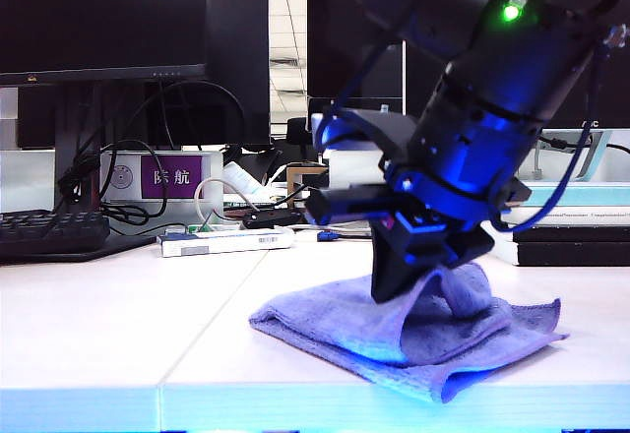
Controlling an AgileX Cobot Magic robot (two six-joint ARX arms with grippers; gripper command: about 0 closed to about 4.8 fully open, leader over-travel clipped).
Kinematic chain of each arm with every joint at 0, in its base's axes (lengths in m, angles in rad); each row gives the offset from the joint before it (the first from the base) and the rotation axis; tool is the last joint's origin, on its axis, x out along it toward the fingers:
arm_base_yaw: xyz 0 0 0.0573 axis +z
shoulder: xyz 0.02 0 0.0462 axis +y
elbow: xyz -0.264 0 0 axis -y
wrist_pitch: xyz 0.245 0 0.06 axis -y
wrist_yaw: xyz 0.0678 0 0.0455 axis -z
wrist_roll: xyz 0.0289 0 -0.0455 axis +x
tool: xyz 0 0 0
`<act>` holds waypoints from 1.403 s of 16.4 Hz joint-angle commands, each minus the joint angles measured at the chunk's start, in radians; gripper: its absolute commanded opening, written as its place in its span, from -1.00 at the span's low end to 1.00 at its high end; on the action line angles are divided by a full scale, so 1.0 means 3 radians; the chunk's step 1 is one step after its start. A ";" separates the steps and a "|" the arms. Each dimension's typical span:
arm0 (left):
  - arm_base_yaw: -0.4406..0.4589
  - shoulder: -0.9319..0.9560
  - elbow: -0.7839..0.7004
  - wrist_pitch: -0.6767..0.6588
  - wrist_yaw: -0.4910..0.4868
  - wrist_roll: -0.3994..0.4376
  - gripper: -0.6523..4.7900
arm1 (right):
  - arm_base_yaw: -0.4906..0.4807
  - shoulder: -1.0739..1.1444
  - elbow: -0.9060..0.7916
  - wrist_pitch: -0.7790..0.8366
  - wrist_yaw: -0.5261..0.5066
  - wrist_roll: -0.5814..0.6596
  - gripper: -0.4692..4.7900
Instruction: Wipe the table from front to back using the rag.
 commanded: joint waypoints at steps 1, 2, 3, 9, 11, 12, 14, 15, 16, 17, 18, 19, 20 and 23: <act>-0.0003 -0.0008 0.0017 0.0041 0.0011 0.0011 -0.77 | 0.0001 -0.0013 0.0008 0.0025 0.0006 -0.0051 -0.84; -0.0003 -0.0008 0.0017 0.0043 0.0011 0.0013 -0.77 | 0.0001 -0.0034 0.0008 0.0022 0.0009 -0.0097 -0.84; -0.0003 -0.0008 0.0017 0.0041 0.0011 0.0013 -0.78 | 0.0000 -0.0041 0.0008 0.0018 0.0009 -0.0113 -0.84; -0.0003 -0.0008 0.0017 0.0045 0.0013 0.0013 -0.77 | -0.0003 -0.0184 0.0158 0.0033 0.0028 -0.0284 -0.01; -0.0003 -0.0008 0.0017 0.0043 0.0013 0.0013 -0.77 | -0.0005 -0.0263 0.0295 0.0028 0.0032 -0.0296 -0.17; -0.0003 -0.0008 0.0017 0.0046 0.0013 0.0013 -0.77 | -0.0006 -0.0296 0.0392 0.0006 0.0031 -0.0351 -0.84; -0.0004 -0.0008 0.0017 0.0045 0.0013 0.0013 -0.77 | -0.0001 -0.0314 0.0547 -0.0083 0.0019 -0.0367 -0.83; -0.0003 -0.0008 0.0017 0.0045 0.0013 0.0013 -0.78 | -0.0003 -0.0315 0.0627 -0.0161 0.0022 -0.0367 -0.80; -0.0003 -0.0008 0.0017 0.0046 0.0013 0.0013 -0.77 | -0.0003 -0.0319 0.0678 -0.0224 0.0023 -0.0367 -0.56; -0.0003 -0.0008 0.0017 0.0047 0.0011 0.0013 -0.78 | -0.0003 -0.0332 0.0750 -0.0318 0.0020 -0.0367 0.07; -0.0003 -0.0008 0.0017 0.0051 0.0013 0.0013 -0.77 | -0.0003 -0.0371 0.0821 -0.0394 0.0020 -0.0373 0.32; -0.0004 -0.0008 0.0017 0.0055 0.0011 0.0013 -0.78 | -0.0003 -0.0407 0.0857 -0.0420 0.0032 -0.0390 0.24; -0.0004 -0.0008 0.0017 0.0067 0.0020 -0.0001 -0.78 | -0.0006 -0.0683 0.1022 -0.0487 0.0275 -0.0537 -0.84; -0.0004 -0.0042 0.0017 0.0027 0.0018 0.0001 -0.78 | -0.0011 -0.1244 0.1024 -0.0340 0.0671 -0.0848 -0.84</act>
